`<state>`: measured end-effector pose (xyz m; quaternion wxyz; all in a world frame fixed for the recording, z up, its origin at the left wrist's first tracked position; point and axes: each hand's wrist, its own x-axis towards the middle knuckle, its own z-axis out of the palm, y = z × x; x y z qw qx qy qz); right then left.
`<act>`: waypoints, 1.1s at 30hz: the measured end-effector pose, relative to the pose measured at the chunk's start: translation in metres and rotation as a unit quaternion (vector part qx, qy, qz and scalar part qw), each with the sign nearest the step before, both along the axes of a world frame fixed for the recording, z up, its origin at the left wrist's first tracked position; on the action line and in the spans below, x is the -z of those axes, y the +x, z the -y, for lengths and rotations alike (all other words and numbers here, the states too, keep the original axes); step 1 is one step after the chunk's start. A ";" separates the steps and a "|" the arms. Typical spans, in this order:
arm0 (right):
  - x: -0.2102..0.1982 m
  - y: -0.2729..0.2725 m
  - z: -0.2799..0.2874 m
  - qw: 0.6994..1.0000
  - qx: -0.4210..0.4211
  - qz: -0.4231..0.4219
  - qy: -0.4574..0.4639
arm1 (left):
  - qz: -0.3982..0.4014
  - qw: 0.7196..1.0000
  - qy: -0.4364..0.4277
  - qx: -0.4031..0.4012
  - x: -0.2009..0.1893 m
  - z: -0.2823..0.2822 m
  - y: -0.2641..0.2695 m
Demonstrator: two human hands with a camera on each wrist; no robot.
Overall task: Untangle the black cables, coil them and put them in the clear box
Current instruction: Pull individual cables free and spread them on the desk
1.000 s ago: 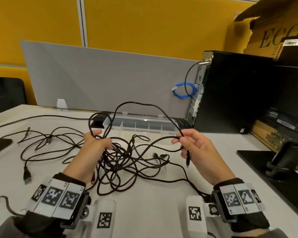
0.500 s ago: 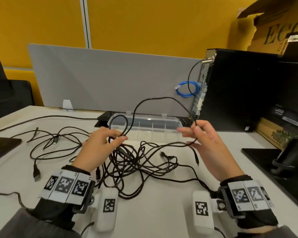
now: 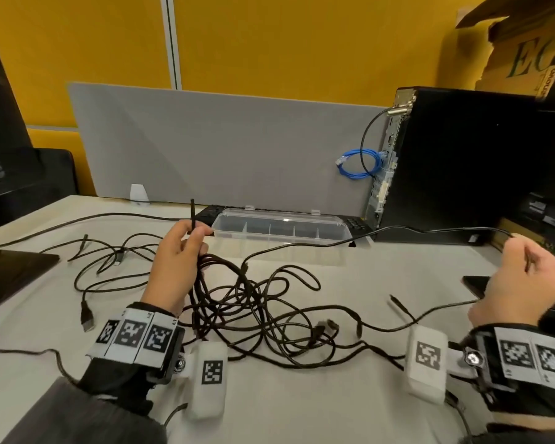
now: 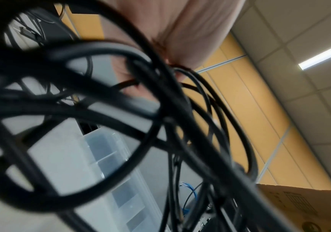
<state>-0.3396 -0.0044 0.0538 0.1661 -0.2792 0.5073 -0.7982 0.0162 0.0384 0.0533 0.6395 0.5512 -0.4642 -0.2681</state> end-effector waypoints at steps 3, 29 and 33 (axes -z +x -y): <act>-0.003 0.001 -0.002 0.998 0.051 0.018 -0.029 | -0.073 0.997 -0.001 -0.017 -0.001 0.000 -0.001; -0.038 0.091 0.004 0.536 -0.102 -0.814 0.198 | -0.168 0.981 -0.091 -0.022 -0.003 0.002 -0.002; -0.024 0.142 0.021 0.413 -0.315 -0.823 0.231 | -0.165 0.982 -0.090 -0.013 -0.003 0.001 -0.002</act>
